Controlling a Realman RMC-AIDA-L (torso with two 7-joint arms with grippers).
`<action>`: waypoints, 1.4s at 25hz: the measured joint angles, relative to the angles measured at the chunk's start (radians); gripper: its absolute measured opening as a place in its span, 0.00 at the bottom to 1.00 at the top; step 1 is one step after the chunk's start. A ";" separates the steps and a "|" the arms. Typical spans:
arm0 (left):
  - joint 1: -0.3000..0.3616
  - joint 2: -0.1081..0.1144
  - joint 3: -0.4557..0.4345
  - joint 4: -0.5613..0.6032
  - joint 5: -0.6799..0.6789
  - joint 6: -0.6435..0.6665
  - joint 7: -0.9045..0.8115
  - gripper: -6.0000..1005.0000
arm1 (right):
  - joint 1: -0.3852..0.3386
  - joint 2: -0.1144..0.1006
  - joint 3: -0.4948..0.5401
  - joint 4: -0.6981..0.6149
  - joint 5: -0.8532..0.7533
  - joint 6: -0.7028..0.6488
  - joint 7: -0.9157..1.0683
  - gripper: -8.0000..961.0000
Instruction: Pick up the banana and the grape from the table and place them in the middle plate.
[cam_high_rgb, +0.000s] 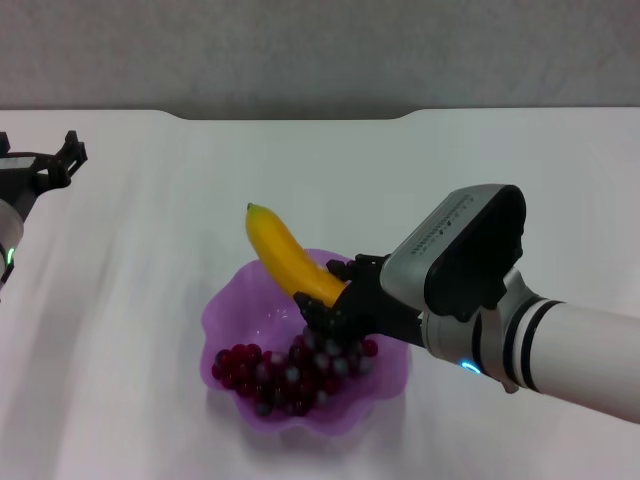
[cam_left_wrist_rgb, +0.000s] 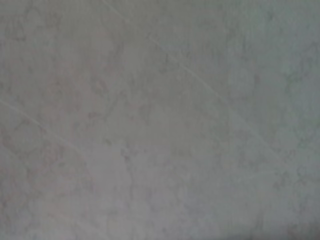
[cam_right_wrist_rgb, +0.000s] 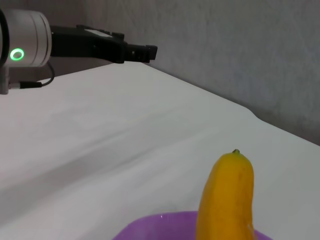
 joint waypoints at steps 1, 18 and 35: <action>0.000 0.000 0.000 0.000 0.000 0.000 0.000 0.89 | 0.003 0.000 -0.004 0.004 0.000 0.001 -0.001 0.59; -0.001 0.000 0.000 -0.001 0.000 0.001 0.000 0.89 | 0.000 -0.001 0.034 0.005 -0.013 -0.141 -0.028 0.93; 0.002 -0.004 0.009 -0.001 0.000 0.031 0.000 0.89 | -0.094 -0.001 0.156 0.173 0.001 -0.637 -0.016 0.93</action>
